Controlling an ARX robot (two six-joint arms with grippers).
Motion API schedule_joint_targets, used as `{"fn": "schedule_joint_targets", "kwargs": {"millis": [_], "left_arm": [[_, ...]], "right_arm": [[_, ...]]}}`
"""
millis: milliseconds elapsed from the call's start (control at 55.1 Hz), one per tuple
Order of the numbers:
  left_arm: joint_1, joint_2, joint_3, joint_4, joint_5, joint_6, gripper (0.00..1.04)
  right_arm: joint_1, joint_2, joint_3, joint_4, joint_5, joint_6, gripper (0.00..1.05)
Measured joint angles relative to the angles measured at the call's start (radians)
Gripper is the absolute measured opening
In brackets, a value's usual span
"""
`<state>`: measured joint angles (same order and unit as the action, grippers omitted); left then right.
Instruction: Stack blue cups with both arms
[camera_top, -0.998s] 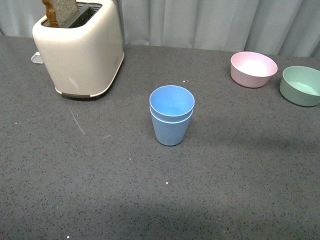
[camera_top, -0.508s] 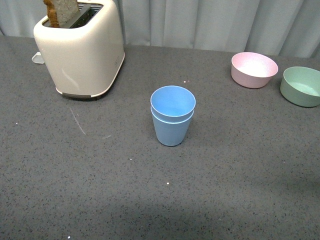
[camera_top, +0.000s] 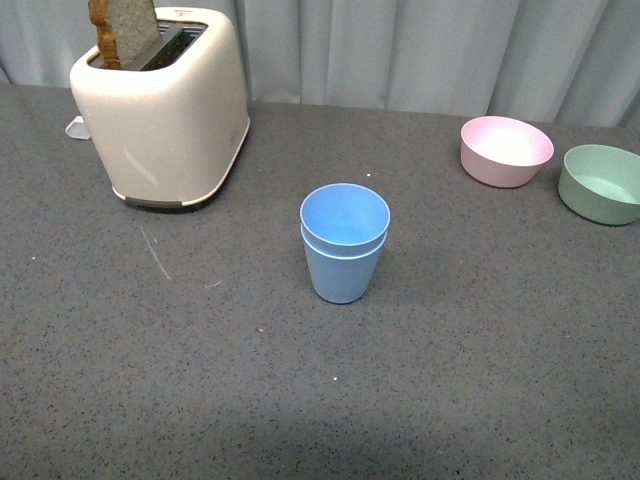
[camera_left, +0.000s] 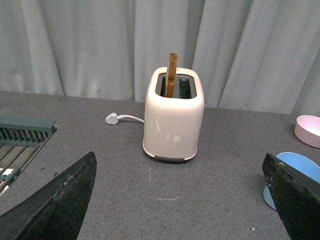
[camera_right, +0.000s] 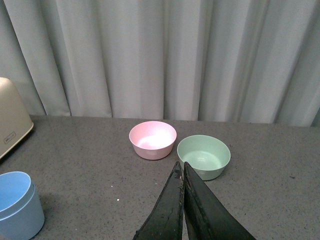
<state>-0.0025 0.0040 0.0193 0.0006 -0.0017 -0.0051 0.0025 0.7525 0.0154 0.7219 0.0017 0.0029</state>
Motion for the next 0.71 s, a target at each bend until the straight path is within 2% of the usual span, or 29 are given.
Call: {"fn": "schedule_joint_targets", "kwargs": {"millis": [236,707], "left_arm": [[0.0,0.0,0.0,0.0,0.0,0.0,0.98],[0.0,0.0,0.0,0.0,0.0,0.0,0.98]], "right_arm": [[0.0,-0.204,-0.013,-0.183,0.0,0.0,0.01],[0.0,-0.429,-0.013,-0.395,0.0,0.0,0.01]]}}
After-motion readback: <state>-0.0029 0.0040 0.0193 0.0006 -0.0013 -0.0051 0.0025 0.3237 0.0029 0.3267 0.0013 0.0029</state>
